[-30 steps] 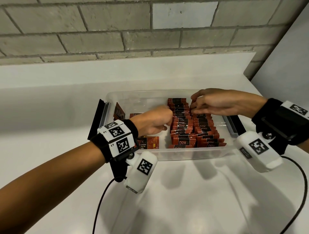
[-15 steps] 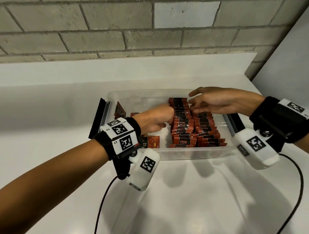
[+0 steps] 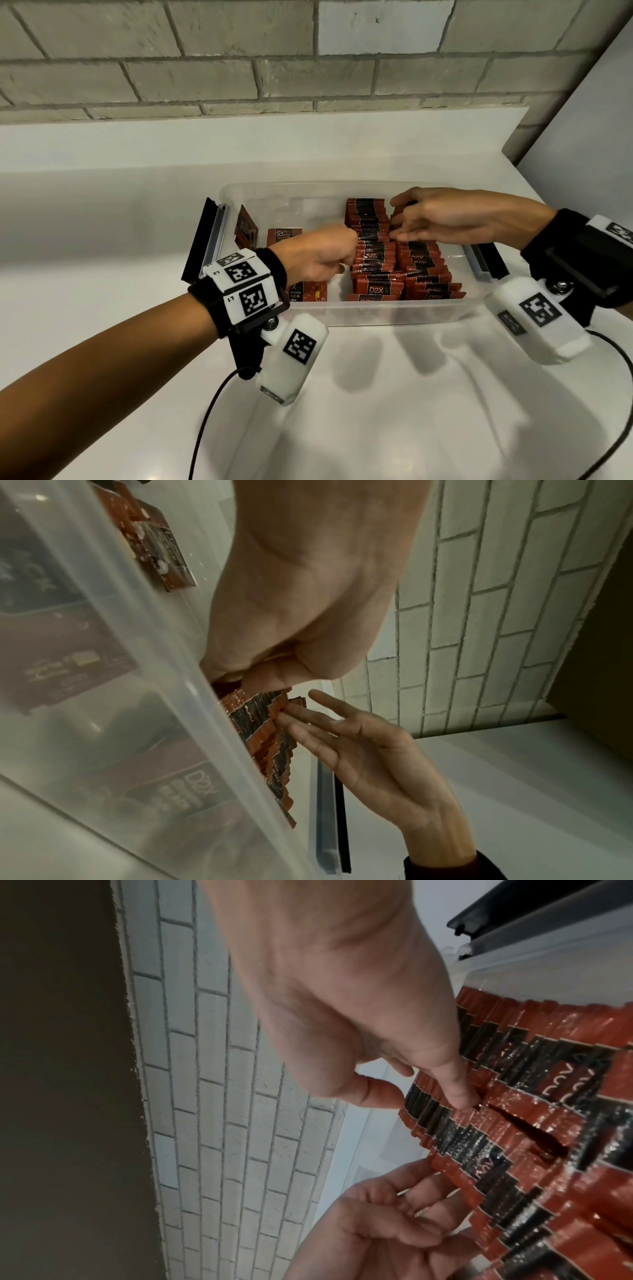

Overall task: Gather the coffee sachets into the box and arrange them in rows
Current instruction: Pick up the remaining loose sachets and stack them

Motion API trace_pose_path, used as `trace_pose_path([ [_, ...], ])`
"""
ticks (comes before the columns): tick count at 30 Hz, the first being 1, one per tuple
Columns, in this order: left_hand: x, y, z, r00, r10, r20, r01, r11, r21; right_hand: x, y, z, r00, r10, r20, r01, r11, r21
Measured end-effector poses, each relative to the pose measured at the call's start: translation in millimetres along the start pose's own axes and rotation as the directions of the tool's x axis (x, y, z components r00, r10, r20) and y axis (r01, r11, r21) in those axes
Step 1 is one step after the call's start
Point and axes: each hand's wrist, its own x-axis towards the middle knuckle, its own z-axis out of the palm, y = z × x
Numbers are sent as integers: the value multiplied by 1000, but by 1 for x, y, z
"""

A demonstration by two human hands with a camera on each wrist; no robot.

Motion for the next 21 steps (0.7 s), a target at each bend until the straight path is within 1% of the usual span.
trace_pose_path([
  [2, -1, -1, -2, 999, 1, -48, 0, 1000, 8, -3, -1, -4, 1000, -3, -6, 3, 999, 39],
  [3, -1, -3, -4, 999, -5, -50, 6, 1000, 17, -5, -1, -4, 1000, -2, -7, 3, 999, 44],
  [5, -3, -3, -5, 999, -28, -23, 28, 1000, 9, -9, 1, -2, 1000, 6, 9, -6, 1000, 27],
  [7, -7, 0, -1, 999, -41, 28, 42, 998, -56, -11, 3, 3, 999, 7, 36, -7, 1000, 7],
  [9, -14, 2, 0, 998, -45, 49, 47, 998, -48, -12, 3, 5, 999, 5, 40, -5, 1000, 8],
  [12, -11, 0, -4, 999, -36, 15, 36, 999, -30, -17, 3, 0, 999, 7, 31, -7, 1000, 1],
  [14, -11, -1, -5, 997, -58, 46, 60, 997, -40, -19, 4, 1, 999, 17, 41, -17, 1000, 1],
  [16, -17, -3, -2, 997, -29, 76, 33, 998, -50, -21, 6, 4, 997, 17, 72, -18, 1000, 6],
  [17, -14, -5, -2, 994, -21, 108, 27, 998, -58, -21, 6, 6, 997, 14, 82, -15, 1000, 7],
  [18, -17, -3, -1, 990, -29, 140, 37, 998, -59, -22, 5, 6, 996, 7, 84, -7, 1000, -1],
  [20, -24, -2, -2, 994, -30, 100, 29, 1000, 10, -25, 3, 1, 996, -15, 87, 20, 998, -59],
  [21, -24, -4, -7, 994, -42, 101, 40, 999, 22, -27, 3, -4, 995, -27, 96, 38, 992, -121],
])
